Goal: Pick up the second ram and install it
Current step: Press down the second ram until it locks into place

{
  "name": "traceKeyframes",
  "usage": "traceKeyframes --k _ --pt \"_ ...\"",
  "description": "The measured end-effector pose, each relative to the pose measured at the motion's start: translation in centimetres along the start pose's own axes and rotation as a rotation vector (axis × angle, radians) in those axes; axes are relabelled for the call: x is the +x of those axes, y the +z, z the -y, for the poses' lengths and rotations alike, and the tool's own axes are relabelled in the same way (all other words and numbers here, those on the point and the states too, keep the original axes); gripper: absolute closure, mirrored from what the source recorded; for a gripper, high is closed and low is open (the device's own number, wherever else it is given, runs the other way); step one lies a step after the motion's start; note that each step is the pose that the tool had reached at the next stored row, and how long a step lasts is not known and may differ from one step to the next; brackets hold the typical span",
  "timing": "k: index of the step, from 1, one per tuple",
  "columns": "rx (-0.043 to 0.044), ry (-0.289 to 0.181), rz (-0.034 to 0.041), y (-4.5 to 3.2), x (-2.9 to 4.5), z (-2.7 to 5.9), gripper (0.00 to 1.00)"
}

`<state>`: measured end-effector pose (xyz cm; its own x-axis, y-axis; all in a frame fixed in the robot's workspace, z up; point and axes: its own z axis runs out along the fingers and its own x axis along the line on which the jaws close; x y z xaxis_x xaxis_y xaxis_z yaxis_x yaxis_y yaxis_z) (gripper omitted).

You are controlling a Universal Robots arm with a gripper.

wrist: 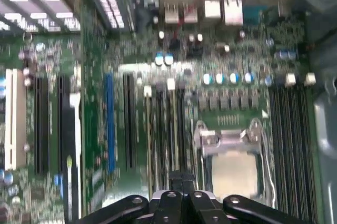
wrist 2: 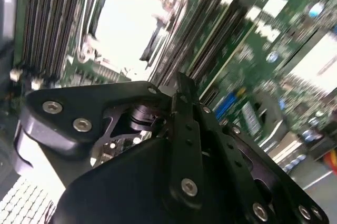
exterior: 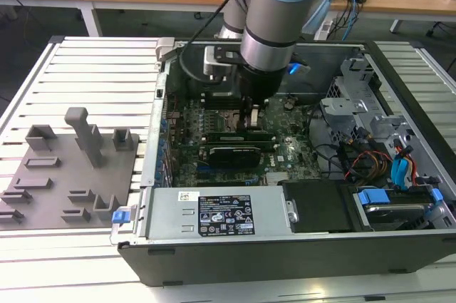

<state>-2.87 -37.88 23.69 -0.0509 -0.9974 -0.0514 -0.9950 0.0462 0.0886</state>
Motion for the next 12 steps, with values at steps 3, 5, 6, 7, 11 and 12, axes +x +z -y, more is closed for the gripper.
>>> traceKeyframes --k 3,5,6,7,11,12 --pt "0.0039 0.000 0.0002 0.32 0.13 -2.39 0.89" --pt "0.0069 0.000 0.0006 0.59 0.20 -3.73 0.89" --pt "0.0066 0.000 0.0002 0.74 0.22 -3.77 0.89" --pt "0.0066 -0.001 0.0009 0.91 0.23 -3.77 0.89" --pt "0.0064 -0.001 0.0049 1.29 0.25 -3.79 0.89" --pt "0.0063 -0.001 0.0056 1.31 0.25 -3.79 0.89"
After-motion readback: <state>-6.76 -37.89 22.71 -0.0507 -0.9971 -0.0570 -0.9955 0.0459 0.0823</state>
